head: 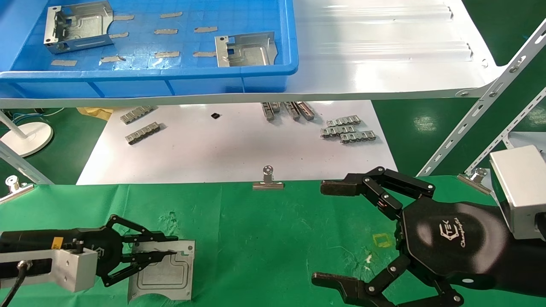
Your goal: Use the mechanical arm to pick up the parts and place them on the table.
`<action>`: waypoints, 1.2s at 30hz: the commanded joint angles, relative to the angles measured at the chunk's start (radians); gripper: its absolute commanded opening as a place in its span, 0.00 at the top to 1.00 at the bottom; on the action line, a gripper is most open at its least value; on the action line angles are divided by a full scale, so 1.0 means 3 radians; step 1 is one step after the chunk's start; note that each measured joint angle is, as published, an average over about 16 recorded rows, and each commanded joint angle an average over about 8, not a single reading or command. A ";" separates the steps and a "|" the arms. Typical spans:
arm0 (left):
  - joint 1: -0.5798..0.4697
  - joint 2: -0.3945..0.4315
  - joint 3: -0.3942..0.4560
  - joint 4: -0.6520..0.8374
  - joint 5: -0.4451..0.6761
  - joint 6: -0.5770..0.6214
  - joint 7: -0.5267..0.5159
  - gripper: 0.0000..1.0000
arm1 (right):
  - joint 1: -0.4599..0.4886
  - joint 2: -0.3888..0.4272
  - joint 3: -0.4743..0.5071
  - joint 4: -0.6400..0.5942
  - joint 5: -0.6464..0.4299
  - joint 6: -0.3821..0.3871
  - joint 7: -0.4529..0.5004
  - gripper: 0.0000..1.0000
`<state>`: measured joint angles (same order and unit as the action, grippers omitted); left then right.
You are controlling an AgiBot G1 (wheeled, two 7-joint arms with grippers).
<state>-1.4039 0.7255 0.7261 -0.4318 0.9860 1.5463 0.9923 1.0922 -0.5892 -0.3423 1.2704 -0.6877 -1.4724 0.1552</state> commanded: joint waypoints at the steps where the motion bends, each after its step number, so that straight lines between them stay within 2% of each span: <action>1: 0.0002 0.0052 0.0018 0.0150 0.0030 0.0048 0.0225 0.93 | 0.0000 0.0000 0.0000 0.0000 0.0000 0.0000 0.0000 0.00; 7: -0.0135 0.0151 0.0062 0.0571 0.0121 -0.0076 0.0385 0.18 | 0.0000 0.0000 0.0000 0.0000 0.0000 0.0000 0.0000 0.00; 8: -0.0155 0.0170 0.0067 0.0627 0.0135 -0.0107 0.0413 0.07 | 0.0000 0.0000 -0.0001 0.0000 0.0000 0.0000 0.0000 0.00; 9: -0.0173 0.0190 0.0070 0.0679 0.0146 -0.0140 0.0445 0.00 | 0.0000 0.0000 -0.0001 0.0000 0.0000 0.0000 0.0000 0.00; 16: -0.0235 0.0308 0.0043 0.0929 0.0134 -0.0293 0.0678 0.00 | 0.0000 0.0000 -0.0001 0.0000 0.0001 0.0000 -0.0001 0.00; 23: -0.0264 0.0323 0.0006 0.1023 0.0049 0.0012 0.0639 0.00 | 0.0000 0.0001 -0.0001 0.0000 0.0001 0.0001 -0.0001 0.00; 26: -0.0258 0.0304 -0.0004 0.1012 -0.0013 0.0129 0.0412 0.00 | 0.0000 0.0001 -0.0002 0.0000 0.0001 0.0001 -0.0001 0.00; 33: -0.0132 0.0236 -0.0053 0.0887 -0.0304 0.0186 -0.0503 0.00 | 0.0000 0.0001 -0.0002 0.0000 0.0002 0.0001 -0.0001 0.00; 36: -0.0077 0.0223 -0.0086 0.0872 -0.0428 0.0192 -0.0768 0.00 | 0.0000 0.0001 -0.0002 -0.0001 0.0002 0.0001 -0.0001 0.00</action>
<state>-1.4345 0.7947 0.7041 -0.1669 0.8739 1.6031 0.8095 1.0922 -0.5889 -0.3428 1.2703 -0.6871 -1.4720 0.1548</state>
